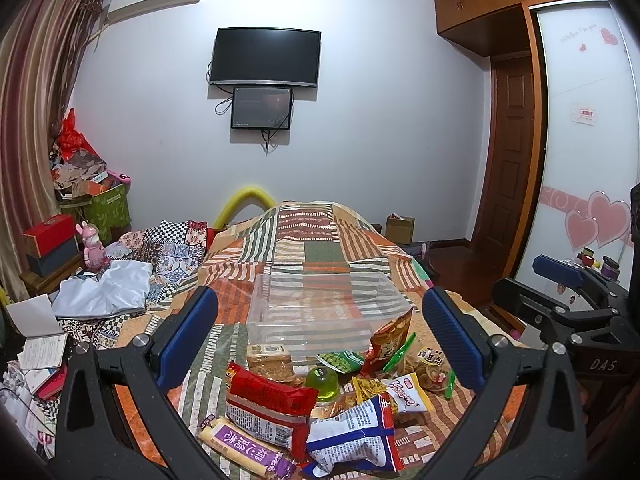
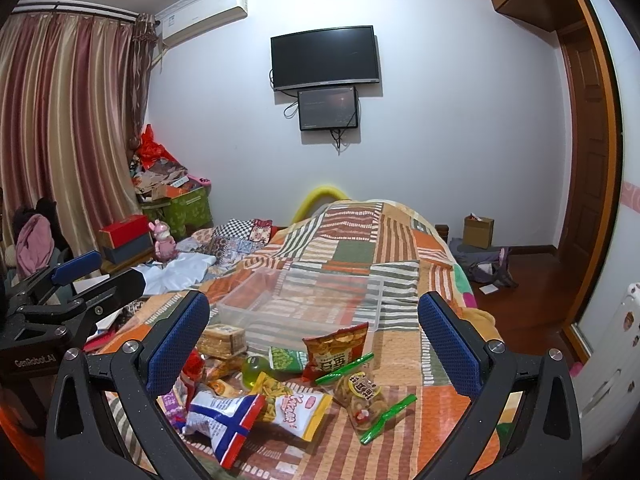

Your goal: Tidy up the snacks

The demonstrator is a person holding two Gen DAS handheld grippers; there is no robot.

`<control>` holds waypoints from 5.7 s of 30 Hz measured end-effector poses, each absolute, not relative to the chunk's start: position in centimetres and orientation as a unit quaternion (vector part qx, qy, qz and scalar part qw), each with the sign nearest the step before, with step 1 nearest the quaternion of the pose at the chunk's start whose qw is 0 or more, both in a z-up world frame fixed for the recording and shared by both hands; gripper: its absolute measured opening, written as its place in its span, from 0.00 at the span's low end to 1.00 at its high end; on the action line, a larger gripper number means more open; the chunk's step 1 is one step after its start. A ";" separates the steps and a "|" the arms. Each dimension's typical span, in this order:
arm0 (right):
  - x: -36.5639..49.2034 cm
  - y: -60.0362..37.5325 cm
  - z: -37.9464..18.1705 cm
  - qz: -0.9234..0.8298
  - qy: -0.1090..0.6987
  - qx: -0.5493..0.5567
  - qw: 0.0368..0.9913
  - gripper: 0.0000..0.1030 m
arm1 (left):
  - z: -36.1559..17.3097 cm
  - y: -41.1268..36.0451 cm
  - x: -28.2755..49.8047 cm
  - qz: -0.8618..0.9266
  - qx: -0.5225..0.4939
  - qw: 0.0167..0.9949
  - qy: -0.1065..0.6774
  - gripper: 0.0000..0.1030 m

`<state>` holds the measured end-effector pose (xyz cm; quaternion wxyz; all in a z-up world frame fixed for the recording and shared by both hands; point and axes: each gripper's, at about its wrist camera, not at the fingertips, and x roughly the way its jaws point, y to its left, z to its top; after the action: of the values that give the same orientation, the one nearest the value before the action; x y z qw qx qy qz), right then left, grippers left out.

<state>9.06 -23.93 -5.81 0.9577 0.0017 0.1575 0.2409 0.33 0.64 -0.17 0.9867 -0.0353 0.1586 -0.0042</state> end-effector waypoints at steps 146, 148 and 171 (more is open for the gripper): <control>26.4 -19.5 -10.8 0.277 0.305 0.033 0.911 0.72 | -5.5 5.4 20.3 -0.025 -0.069 0.944 0.322 0.53; 27.0 -19.2 -11.0 0.271 0.310 0.029 0.911 0.72 | -5.9 5.5 21.4 -0.028 -0.071 0.940 0.333 0.53; 30.8 -15.5 -16.7 0.279 0.423 -0.033 0.862 0.74 | -12.8 4.8 28.2 -0.028 -0.042 0.897 0.439 0.53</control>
<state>30.81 -15.47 -16.74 0.8615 -0.0327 0.4230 0.2789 28.21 4.83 -12.77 0.8969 -0.0421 0.4394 -0.0277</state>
